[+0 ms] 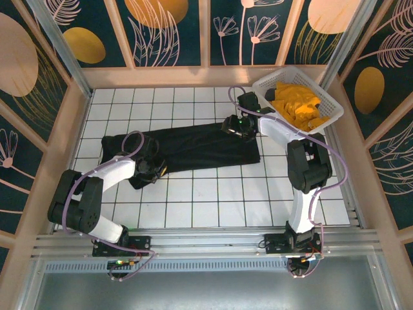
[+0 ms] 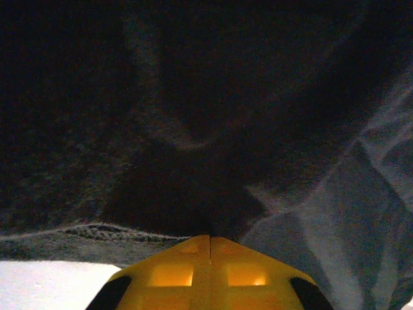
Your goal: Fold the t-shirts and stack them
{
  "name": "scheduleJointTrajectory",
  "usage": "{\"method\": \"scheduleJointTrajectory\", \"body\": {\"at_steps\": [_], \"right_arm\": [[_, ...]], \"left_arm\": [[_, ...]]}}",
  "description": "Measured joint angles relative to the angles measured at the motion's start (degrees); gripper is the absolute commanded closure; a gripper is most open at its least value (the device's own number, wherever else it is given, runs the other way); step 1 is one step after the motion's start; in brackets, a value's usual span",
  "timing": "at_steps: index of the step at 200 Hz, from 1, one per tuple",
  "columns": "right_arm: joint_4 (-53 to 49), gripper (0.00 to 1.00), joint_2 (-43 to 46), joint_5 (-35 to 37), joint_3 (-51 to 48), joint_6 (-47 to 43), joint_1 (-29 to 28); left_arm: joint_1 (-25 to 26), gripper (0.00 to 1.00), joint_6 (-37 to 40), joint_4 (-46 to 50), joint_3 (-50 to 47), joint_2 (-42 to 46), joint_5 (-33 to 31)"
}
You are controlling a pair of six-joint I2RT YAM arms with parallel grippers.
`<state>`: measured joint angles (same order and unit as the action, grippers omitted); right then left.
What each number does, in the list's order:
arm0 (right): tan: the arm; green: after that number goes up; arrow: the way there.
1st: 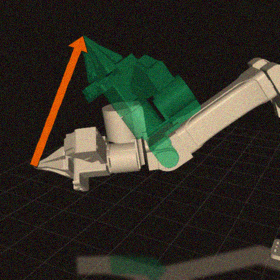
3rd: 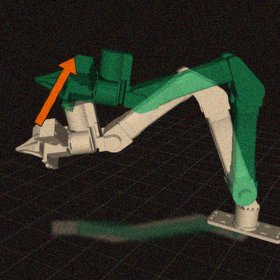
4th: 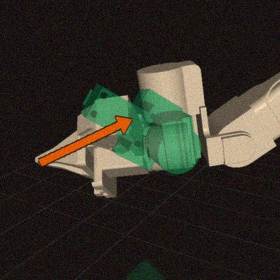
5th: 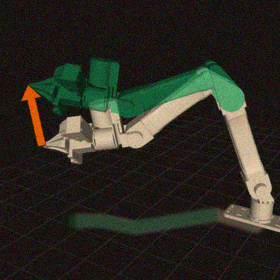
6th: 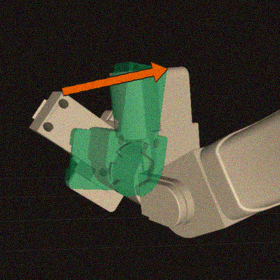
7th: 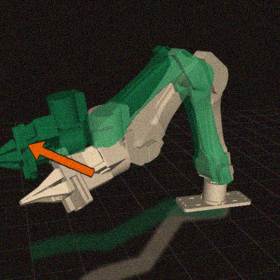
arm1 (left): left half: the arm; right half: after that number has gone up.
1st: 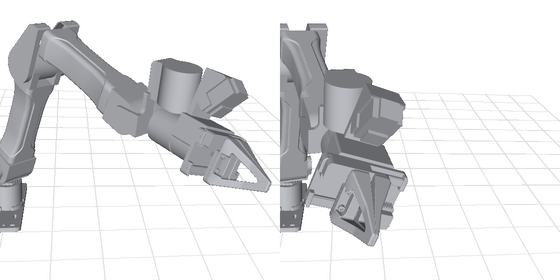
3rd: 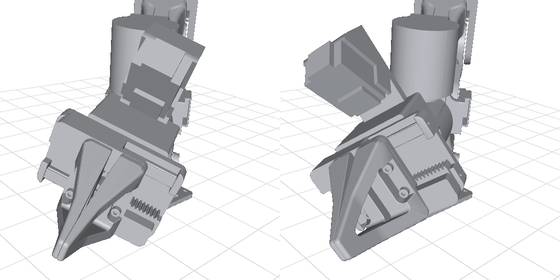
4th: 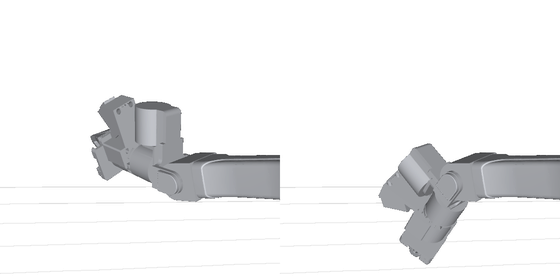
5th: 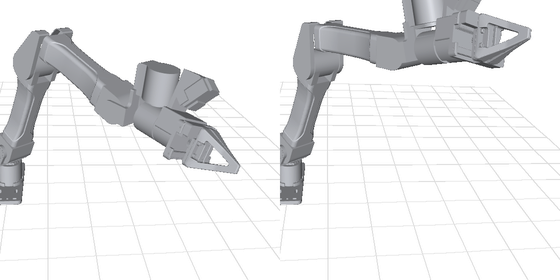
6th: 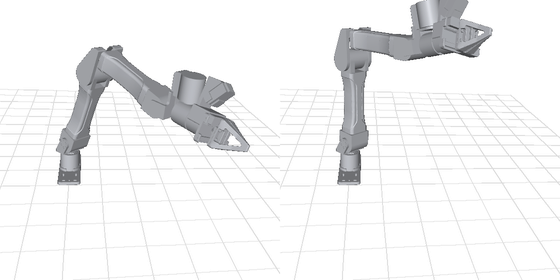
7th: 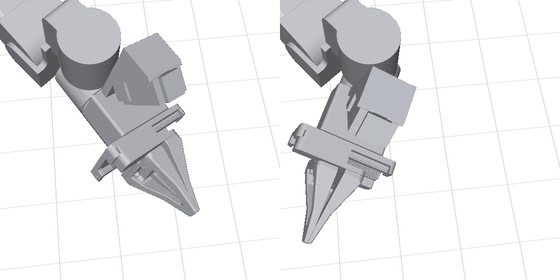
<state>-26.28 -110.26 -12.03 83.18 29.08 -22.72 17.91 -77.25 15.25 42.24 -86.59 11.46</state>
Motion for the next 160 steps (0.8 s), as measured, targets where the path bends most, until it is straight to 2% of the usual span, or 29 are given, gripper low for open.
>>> {"method": "scheduleJointTrajectory", "body": {"at_steps": [93, 111, 119, 128, 147, 160], "right_arm": [[0.4, 0.42, 0.0, -0.4, 0.0, 0.3, 0.0], [0.4, 0.43, 0.0, -0.6, 0.0, 0.5, 0.0], [0.5, 0.42, 0.0, -0.8, 0.0, 0.5, 0.0], [0.5, 0.42, 0.0, -1.0, 0.0, 0.7, 0.0], [0.6, 0.42, 0.0, -1.4, 0.0, 1.1, 0.0], [1.1, 0.42, 0.0, -1.8, -0.1, 1.1, 0.0]], "left_arm": [[4.1, 1.0, -4.9, 4.5, 4.3, 0.0, -1.0], [4.1, 0.99, -5.2, 3.1, 4.2, -0.8, 0.4], [4.2, 0.96, -5.1, 1.7, 4.2, -1.6, 1.5], [4.2, 0.88, -4.5, 0.6, 4.3, -2.8, 2.6], [4.2, 0.59, -1.2, 2.1, 6.1, -4.8, 3.3], [4.2, 0.53, 1.5, 4.5, 7.9, -4.6, 2.5]]}}
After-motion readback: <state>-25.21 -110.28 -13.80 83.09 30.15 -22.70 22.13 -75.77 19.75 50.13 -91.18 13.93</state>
